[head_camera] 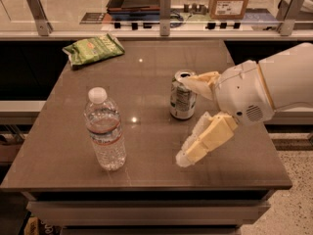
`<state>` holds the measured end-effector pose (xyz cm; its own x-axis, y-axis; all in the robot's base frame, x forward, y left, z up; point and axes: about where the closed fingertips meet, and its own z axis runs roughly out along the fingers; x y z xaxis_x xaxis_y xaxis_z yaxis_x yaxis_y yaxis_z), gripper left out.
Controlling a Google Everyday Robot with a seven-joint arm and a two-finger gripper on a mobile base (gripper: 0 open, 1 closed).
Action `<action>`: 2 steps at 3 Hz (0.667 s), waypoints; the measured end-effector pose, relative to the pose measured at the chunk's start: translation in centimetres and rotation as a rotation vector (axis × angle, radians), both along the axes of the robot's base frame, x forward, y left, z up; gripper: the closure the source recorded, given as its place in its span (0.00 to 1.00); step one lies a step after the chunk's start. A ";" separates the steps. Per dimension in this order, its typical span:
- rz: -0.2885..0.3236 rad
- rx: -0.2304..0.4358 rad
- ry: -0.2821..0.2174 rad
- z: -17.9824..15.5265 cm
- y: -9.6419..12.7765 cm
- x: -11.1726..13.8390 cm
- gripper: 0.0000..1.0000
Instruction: Move water bottle near green jalapeno chip bag
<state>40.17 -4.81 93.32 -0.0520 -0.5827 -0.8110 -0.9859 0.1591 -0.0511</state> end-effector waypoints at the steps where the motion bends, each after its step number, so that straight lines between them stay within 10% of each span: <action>1: 0.027 0.112 0.006 0.4 2.5 0.6 0.00; 2: 0.059 0.233 0.017 0.3 4.7 0.8 0.00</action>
Offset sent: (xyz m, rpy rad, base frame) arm 0.0141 0.0680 0.0007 0.3974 0.0370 0.0949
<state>40.98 -0.12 93.60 -0.0383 -0.3822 -0.9233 -0.9943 0.1066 -0.0029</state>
